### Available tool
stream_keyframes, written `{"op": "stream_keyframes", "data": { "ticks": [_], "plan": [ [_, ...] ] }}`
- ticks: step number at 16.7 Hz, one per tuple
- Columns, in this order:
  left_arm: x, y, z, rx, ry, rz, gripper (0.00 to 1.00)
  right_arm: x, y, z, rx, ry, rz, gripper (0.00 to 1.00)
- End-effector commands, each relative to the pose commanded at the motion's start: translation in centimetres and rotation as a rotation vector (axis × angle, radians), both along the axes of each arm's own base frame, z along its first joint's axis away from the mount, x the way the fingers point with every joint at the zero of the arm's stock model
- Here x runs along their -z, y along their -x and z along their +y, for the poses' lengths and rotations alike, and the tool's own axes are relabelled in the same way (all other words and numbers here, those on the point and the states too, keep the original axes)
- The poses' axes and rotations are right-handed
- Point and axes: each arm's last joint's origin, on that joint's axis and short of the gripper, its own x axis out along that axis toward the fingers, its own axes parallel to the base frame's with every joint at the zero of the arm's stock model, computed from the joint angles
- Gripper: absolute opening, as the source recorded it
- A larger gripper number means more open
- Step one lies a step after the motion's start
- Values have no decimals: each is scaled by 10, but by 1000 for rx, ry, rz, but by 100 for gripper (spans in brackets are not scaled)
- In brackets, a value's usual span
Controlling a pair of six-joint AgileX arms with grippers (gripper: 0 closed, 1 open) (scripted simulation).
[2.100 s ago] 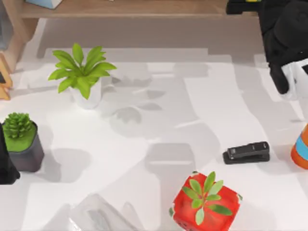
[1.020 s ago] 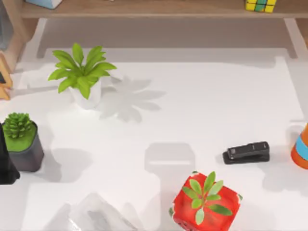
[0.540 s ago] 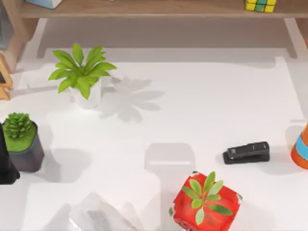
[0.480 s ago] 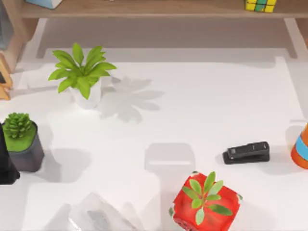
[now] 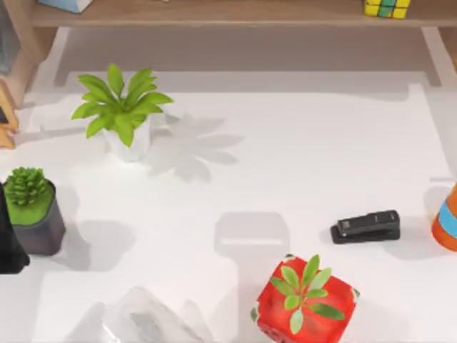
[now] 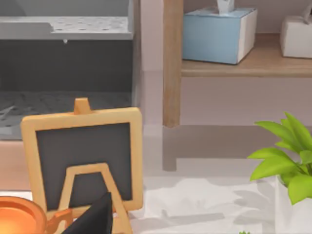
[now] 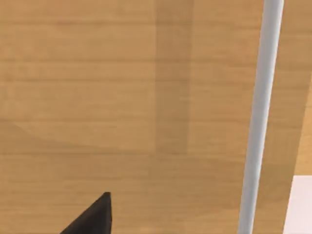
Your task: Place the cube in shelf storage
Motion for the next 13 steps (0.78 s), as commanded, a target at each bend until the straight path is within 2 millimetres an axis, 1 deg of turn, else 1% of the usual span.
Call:
{"op": "stream_keyframes", "data": {
  "ticks": [2,6,13],
  "plan": [
    [0,0,0,0,0,0,100,0,-9,0,0,0,0,100],
    [0,0,0,0,0,0,100,0,-10,0,0,0,0,100],
    [0,0,0,0,0,0,100,0,-10,0,0,0,0,47]
  ]
}}
